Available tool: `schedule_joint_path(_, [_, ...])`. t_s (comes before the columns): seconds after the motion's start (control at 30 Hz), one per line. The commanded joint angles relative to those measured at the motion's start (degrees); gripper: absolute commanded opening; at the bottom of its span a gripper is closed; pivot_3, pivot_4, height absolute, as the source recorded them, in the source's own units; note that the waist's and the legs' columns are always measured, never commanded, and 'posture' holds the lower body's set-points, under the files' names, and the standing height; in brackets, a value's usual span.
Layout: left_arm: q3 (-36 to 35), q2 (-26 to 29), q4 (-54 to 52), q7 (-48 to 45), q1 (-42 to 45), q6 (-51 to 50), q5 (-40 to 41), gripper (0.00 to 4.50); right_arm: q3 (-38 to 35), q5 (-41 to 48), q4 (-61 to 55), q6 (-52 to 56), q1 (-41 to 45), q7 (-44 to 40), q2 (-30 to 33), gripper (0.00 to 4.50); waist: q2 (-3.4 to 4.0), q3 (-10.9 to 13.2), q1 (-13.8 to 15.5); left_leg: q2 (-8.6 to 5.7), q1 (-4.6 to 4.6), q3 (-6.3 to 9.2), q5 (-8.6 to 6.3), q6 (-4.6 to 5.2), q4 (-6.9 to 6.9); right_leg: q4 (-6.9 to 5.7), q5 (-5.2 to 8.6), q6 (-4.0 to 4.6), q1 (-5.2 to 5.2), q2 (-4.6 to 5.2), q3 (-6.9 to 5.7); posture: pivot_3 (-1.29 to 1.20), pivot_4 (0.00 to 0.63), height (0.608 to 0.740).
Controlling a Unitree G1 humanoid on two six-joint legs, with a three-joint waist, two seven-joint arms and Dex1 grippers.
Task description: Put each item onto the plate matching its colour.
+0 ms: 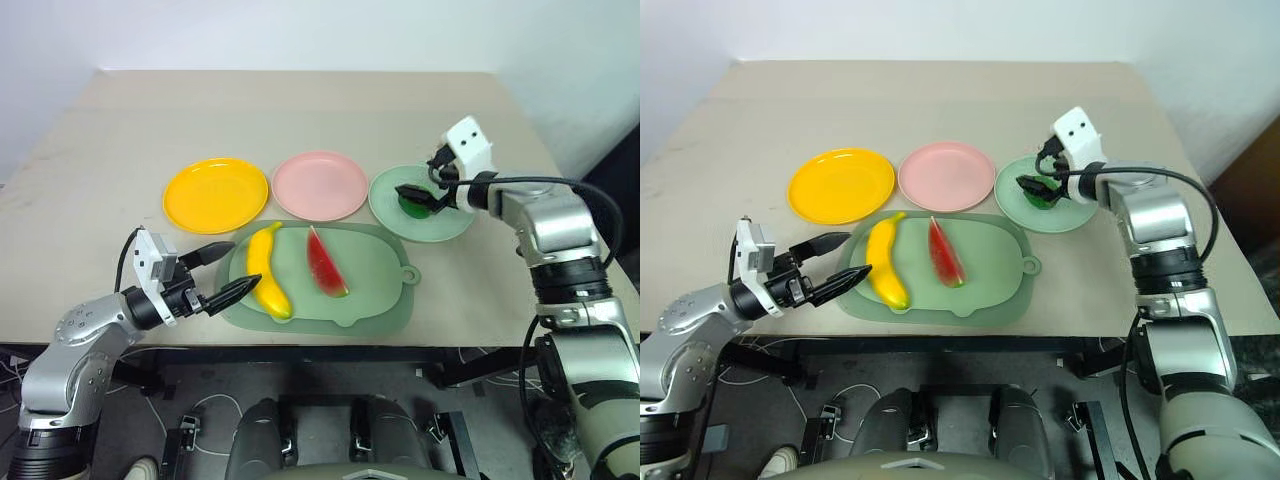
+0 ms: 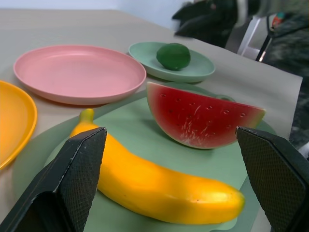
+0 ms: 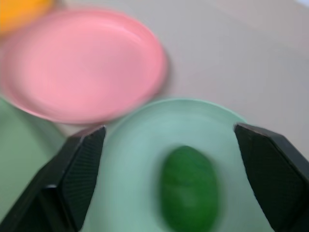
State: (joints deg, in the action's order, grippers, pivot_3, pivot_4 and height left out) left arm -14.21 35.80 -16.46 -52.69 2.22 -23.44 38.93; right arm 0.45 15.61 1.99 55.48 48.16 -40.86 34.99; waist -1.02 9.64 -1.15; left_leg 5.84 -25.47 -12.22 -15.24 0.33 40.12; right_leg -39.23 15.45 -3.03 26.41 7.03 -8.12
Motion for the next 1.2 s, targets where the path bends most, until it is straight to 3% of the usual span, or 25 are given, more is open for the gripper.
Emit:
schedule_joint_path(0.03, [-0.2,-0.4,0.4,-0.1,1.7,1.2,0.1,4.50,-5.1,8.4,-11.5,16.6,0.8,1.1,-2.0,4.48,0.00,0.0,0.0,0.00,0.00,0.00,0.00,0.00,0.00,0.00,0.00,0.00,-0.01,0.00,0.00,0.00,0.150,0.695])
schedule_joint_path(0.13, [0.5,-0.7,1.7,-0.8,2.6,1.6,-0.5,4.50,-7.5,13.2,-17.6,30.6,2.3,3.5,-7.1,4.48,-0.02,0.0,0.0,0.00,0.00,0.03,0.00,0.01,0.00,0.00,0.00,0.01,-0.02,0.01,-0.01,0.00,0.150,0.695])
schedule_joint_path(0.23, [0.8,-0.9,3.0,-1.1,3.8,2.0,-1.0,4.50,-7.0,15.4,-20.0,36.7,2.5,7.0,-11.0,4.48,-0.01,0.0,0.0,-0.01,-0.01,0.03,0.00,0.01,0.00,0.00,-0.01,0.01,0.00,0.01,-0.02,0.00,0.150,0.695])
schedule_joint_path(0.87, [3.4,-1.2,7.0,-3.6,7.4,5.6,-5.1,4.50,3.4,46.7,5.0,37.0,9.9,43.1,-18.0,4.48,-0.02,0.0,0.0,-0.04,-0.06,-0.02,0.00,0.01,-0.02,0.01,-0.01,0.01,0.02,-0.02,-0.03,0.00,0.150,0.695])
schedule_joint_path(1.2, [4.0,-1.9,6.5,-3.1,7.0,6.4,-5.7,4.50,13.6,46.9,1.5,37.0,7.9,48.7,-17.0,4.48,-0.03,0.0,-0.1,-0.03,-0.06,-0.01,-0.01,0.01,-0.02,0.03,-0.01,0.00,0.01,-0.02,-0.03,0.00,0.150,0.695])
